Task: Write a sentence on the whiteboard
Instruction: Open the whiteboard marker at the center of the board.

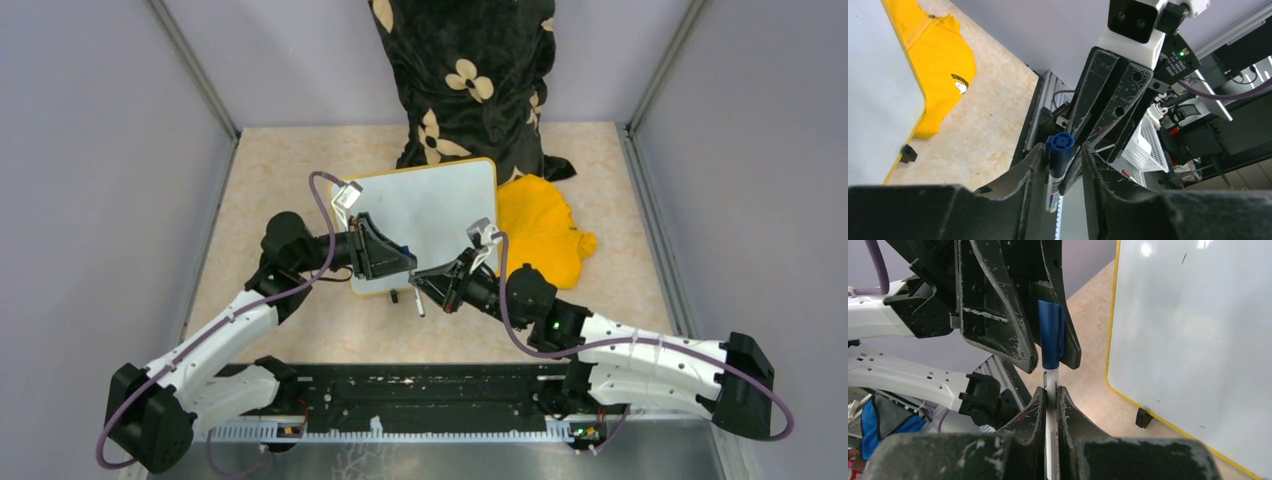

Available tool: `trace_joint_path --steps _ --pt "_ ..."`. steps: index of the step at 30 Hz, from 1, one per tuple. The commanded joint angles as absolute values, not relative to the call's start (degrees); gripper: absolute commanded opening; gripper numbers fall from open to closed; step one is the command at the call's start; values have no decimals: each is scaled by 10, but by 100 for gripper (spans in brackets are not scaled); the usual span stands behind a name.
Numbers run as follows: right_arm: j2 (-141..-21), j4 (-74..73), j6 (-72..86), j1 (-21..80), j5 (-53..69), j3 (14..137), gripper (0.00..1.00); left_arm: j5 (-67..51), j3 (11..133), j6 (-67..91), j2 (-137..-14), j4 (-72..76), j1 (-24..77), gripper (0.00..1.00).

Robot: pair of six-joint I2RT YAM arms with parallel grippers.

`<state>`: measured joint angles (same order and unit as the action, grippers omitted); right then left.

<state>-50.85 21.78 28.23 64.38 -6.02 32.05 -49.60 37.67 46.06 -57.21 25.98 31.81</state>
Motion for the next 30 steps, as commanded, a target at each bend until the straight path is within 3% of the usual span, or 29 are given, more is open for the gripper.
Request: trace_joint_path --steps 1,7,10,13,16,24,30 --pt "-513 248 276 648 -56 352 0 -503 370 471 -569 296 323 33" --pt "-514 246 282 651 -57 349 0 -498 363 474 -564 310 327 1" --pt "-510 246 294 651 -57 345 0 -489 358 476 -554 315 328 0" --pt "-501 260 320 651 -59 335 33 -476 348 484 -539 329 328 0" --pt "-502 265 347 651 -56 334 48 -464 341 496 -523 347 327 0" --pt "-535 316 401 644 -3 345 49 -466 340 525 -510 376 327 0" --pt "-550 352 425 640 25 347 40 -465 338 526 -502 375 328 0"
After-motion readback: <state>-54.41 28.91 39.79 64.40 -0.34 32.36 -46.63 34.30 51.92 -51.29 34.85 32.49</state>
